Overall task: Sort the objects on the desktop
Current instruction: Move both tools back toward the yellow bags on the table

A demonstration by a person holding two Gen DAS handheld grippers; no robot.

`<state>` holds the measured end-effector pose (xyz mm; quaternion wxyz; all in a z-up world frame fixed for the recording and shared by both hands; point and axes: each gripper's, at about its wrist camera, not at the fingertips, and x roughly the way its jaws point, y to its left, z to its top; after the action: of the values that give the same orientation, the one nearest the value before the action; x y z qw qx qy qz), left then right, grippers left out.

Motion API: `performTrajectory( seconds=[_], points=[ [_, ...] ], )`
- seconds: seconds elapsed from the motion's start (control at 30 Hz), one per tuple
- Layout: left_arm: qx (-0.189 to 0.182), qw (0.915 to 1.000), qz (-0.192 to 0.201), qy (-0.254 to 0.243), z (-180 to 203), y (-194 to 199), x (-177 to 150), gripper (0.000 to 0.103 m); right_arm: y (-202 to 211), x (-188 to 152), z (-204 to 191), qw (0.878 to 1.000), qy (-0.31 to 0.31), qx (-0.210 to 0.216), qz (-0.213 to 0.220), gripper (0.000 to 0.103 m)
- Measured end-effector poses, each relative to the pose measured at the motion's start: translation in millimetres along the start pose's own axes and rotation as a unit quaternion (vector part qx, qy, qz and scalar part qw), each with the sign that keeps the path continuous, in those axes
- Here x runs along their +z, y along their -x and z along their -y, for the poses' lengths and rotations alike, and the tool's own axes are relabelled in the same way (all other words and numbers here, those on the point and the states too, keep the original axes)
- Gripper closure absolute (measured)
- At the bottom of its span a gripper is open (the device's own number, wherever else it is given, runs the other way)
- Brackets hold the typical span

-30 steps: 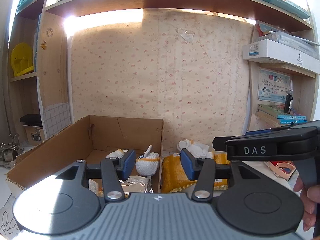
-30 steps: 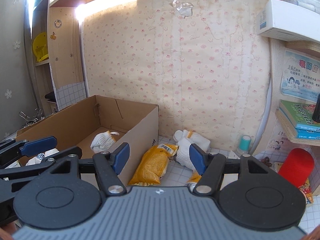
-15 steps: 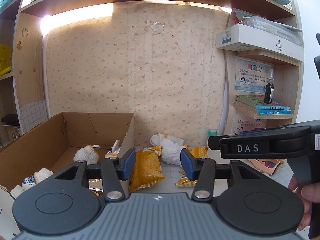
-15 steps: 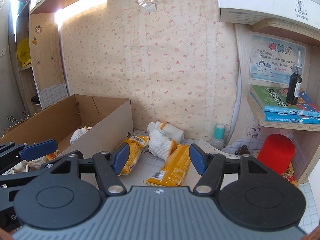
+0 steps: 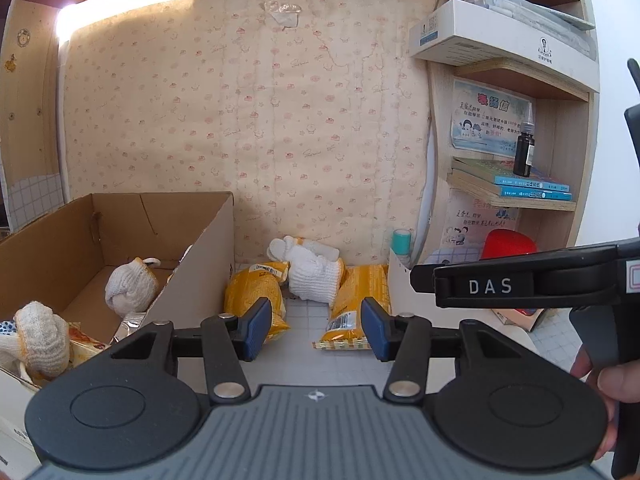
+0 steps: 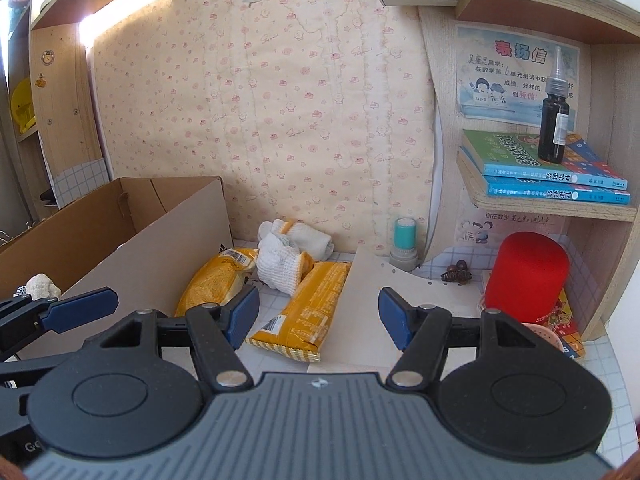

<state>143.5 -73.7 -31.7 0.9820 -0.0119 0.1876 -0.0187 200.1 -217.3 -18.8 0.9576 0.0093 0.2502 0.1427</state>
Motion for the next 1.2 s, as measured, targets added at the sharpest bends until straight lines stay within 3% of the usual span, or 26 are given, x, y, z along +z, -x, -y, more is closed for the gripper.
performTrajectory(
  seconds=[0.13,0.33,0.67,0.8,0.97,1.2],
  points=[
    [0.001,1.0,-0.005,0.006,1,-8,-4,0.051,-7,-4,6,1.0,-0.003,-0.003,-0.008,0.038],
    [0.031,0.9994,0.004,0.015,1,-20,-5,0.047,-17,-9,13,1.0,-0.009,-0.004,-0.017,0.038],
    [0.064,0.9973,-0.021,0.03,-4,-52,-8,0.044,-33,-15,23,0.999,-0.013,-0.004,-0.029,0.038],
    [0.078,0.9964,-0.021,0.027,-5,-60,-9,0.037,-40,-18,26,0.999,-0.016,-0.002,-0.034,0.038],
    [0.08,0.9957,-0.037,0.027,-6,-76,-11,0.037,-47,-20,28,0.999,-0.018,0.0,-0.039,0.038],
    [0.111,0.9923,-0.053,0.014,-3,-98,-12,0.036,-50,-20,29,0.999,-0.017,0.003,-0.039,0.038]
  ],
)
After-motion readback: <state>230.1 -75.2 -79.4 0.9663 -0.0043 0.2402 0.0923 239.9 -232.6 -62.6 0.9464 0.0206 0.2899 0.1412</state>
